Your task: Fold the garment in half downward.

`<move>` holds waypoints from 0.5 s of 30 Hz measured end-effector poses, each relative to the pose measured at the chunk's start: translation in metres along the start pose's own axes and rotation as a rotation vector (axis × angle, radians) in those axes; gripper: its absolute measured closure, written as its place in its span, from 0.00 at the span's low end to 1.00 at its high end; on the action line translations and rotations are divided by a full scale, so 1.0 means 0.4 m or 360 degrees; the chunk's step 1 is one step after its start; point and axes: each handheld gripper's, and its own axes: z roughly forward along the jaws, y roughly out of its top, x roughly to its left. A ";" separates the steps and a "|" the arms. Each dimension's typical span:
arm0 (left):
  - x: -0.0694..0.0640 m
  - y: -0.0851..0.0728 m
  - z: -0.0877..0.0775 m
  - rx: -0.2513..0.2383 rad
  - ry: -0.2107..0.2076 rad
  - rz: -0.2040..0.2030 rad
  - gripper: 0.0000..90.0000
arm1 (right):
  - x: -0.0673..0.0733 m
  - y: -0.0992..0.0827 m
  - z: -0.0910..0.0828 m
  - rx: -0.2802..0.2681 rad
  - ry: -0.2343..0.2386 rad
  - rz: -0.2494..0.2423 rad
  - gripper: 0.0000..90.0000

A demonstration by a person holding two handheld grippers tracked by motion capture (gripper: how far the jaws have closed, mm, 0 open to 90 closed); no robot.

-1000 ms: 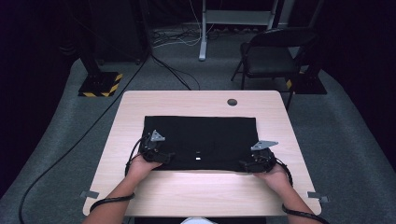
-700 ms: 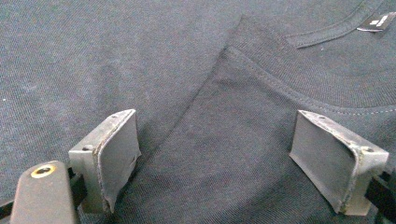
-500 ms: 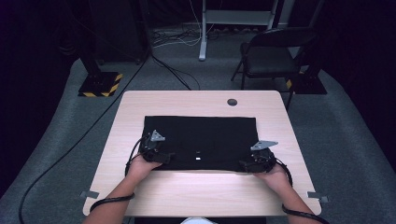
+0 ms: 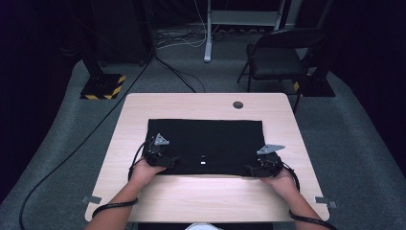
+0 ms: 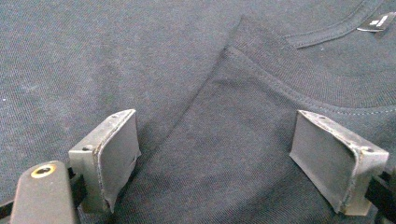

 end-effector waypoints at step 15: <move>-0.042 0.019 -0.013 0.0180 0.0009 -0.0009 0.18 | 0.003 0.014 -0.021 0.0052 -0.0029 -0.0027 0.30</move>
